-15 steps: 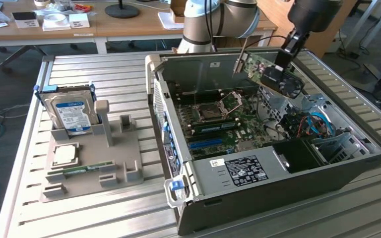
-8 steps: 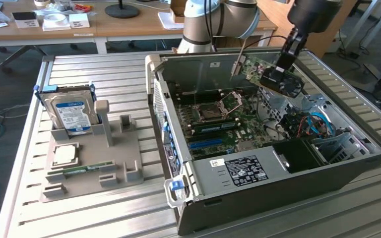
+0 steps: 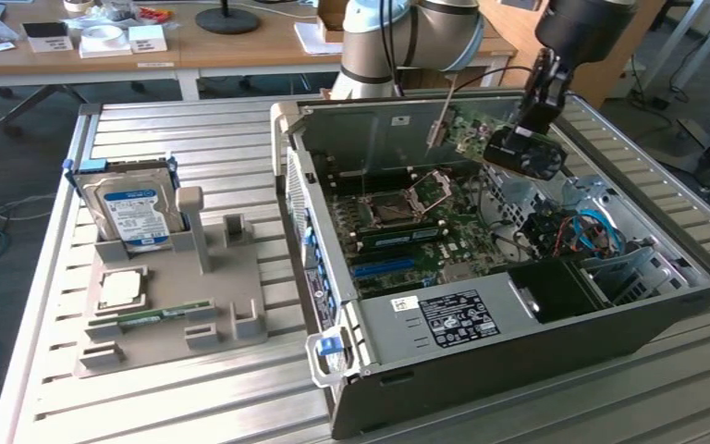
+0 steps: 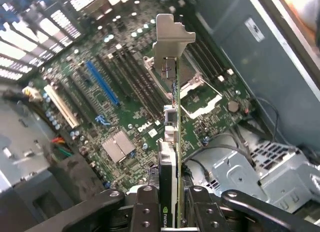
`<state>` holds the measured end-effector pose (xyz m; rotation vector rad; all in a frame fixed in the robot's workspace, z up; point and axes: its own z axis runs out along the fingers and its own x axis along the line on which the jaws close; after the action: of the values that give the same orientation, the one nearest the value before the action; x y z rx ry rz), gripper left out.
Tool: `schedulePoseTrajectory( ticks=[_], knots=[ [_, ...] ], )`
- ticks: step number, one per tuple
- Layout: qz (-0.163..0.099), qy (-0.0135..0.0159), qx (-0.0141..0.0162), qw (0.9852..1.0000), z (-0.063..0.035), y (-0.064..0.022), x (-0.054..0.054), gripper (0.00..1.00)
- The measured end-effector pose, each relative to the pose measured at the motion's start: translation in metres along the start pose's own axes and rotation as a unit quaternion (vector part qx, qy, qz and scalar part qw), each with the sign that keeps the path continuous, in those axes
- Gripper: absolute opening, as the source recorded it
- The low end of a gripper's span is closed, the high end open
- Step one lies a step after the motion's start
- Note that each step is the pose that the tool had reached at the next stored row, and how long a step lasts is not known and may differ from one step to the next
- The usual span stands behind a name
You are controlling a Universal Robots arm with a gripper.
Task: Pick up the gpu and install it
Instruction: 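Insert the gpu into the slot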
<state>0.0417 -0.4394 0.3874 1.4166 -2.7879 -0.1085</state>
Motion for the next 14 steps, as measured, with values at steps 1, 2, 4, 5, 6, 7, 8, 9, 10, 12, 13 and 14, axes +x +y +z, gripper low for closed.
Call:
schedulePoseTrajectory(
  ticks=[1,2,4,5,6,7,8,9,10,12,13,14],
  knots=[
    [-0.009,0.0007,-0.0002,1.0,0.0001,0.0,0.0,0.26],
    [-0.018,0.0013,-0.0004,0.9998,0.0002,0.0,0.0,0.26],
    [-0.036,0.0025,-0.0007,0.9993,0.0005,0.0,0.0,0.26],
    [-0.045,0.0031,-0.0009,0.999,0.0006,0.0,0.0,0.26],
    [-0.055,0.0038,-0.0011,0.9985,0.0007,0.0,0.0,0.26],
    [-0.064,0.0043,-0.0013,0.998,0.0008,0.0,0.0,0.26],
    [-0.072,0.0049,-0.0015,0.9974,0.001,-0.0001,0.0,0.26],
    [-0.081,0.0055,-0.0016,0.9967,0.0011,-0.0001,0.0,0.26],
    [-0.09,0.0061,-0.0018,0.9959,0.0012,-0.0001,0.0,0.26],
    [-0.109,0.0074,-0.0022,0.994,0.0014,-0.0001,0.0,0.26],
    [-0.118,0.008,-0.0024,0.993,0.0015,-0.0001,0.0,0.26],
    [-0.127,0.0086,-0.0025,0.9919,0.0016,-0.0001,0.0,0.26]
  ],
)
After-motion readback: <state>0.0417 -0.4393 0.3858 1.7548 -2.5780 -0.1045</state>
